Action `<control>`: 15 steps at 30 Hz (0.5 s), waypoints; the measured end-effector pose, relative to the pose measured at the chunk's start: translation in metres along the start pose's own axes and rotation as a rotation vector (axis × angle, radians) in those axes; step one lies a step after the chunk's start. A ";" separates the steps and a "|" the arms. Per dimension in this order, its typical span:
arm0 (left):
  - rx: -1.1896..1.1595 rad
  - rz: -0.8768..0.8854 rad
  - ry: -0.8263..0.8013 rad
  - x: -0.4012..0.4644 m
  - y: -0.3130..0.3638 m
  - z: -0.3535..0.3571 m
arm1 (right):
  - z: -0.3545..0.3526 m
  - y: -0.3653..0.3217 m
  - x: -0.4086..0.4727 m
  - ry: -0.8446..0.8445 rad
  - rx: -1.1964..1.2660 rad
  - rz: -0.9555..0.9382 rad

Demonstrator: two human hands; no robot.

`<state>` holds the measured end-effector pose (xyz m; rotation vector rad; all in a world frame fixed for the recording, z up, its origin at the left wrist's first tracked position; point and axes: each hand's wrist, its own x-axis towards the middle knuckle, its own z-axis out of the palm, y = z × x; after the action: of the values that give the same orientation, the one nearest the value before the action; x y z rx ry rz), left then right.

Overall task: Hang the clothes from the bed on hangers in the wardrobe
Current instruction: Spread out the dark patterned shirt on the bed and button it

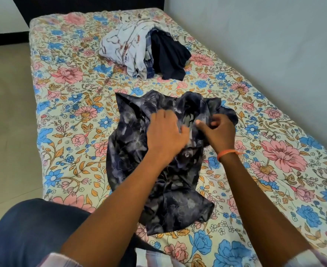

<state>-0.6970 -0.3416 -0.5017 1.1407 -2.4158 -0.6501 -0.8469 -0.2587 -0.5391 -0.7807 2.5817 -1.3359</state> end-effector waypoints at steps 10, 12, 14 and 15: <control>0.034 -0.207 -0.110 0.060 -0.012 -0.010 | -0.022 -0.003 0.045 -0.065 -0.232 -0.026; 0.090 -0.135 0.066 0.072 -0.010 -0.031 | -0.041 -0.015 0.054 0.026 -0.251 -0.026; 0.161 -0.049 0.182 0.088 -0.006 -0.052 | -0.054 -0.032 0.067 0.104 -0.197 -0.032; 0.129 -0.029 0.181 0.095 0.000 -0.062 | -0.057 -0.042 0.074 0.127 -0.168 -0.047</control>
<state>-0.7205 -0.4314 -0.4370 1.2315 -2.3185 -0.3855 -0.9137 -0.2747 -0.4634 -0.8111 2.8218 -1.2300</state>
